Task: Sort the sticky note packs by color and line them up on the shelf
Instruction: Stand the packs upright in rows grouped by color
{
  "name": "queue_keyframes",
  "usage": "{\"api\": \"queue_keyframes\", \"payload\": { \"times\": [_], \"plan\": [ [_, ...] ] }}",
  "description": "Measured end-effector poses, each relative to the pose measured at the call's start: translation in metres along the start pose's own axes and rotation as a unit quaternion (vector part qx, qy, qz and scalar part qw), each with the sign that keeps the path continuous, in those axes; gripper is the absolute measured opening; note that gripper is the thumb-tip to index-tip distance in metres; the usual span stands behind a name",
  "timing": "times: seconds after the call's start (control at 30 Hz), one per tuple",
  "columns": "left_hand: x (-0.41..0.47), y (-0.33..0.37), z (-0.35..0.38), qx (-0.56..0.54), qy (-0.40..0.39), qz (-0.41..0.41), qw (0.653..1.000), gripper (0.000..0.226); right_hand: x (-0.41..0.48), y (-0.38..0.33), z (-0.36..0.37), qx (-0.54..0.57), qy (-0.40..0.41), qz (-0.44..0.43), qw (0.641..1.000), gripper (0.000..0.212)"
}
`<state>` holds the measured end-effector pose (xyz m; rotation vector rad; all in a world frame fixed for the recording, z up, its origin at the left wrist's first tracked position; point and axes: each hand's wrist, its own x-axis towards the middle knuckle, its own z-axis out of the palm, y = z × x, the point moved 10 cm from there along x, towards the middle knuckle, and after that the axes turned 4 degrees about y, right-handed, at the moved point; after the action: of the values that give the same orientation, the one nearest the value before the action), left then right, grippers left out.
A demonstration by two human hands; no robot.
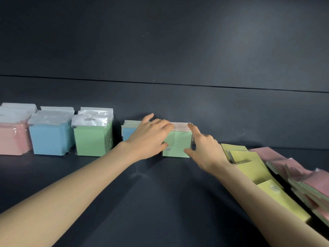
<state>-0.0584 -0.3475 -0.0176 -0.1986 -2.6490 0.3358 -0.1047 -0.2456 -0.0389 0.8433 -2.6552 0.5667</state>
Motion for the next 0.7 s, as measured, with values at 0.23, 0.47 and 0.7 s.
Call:
{"api": "queue_keyframes", "payload": {
  "times": [0.23,0.47,0.7],
  "plan": [
    [0.002,0.0,-0.001,-0.026,-0.014,-0.007,1.0,0.047,0.002,-0.001,0.0,-0.002,-0.004,-0.009,1.0,0.071],
    [0.005,-0.005,-0.007,-0.068,-0.026,-0.03,0.997,0.042,0.003,0.001,-0.011,0.014,-0.016,-0.01,1.0,0.064],
    [0.01,0.007,-0.034,-0.094,0.014,-0.035,0.995,0.046,-0.003,0.019,-0.05,0.014,0.022,-0.016,1.0,0.048]
  ]
}}
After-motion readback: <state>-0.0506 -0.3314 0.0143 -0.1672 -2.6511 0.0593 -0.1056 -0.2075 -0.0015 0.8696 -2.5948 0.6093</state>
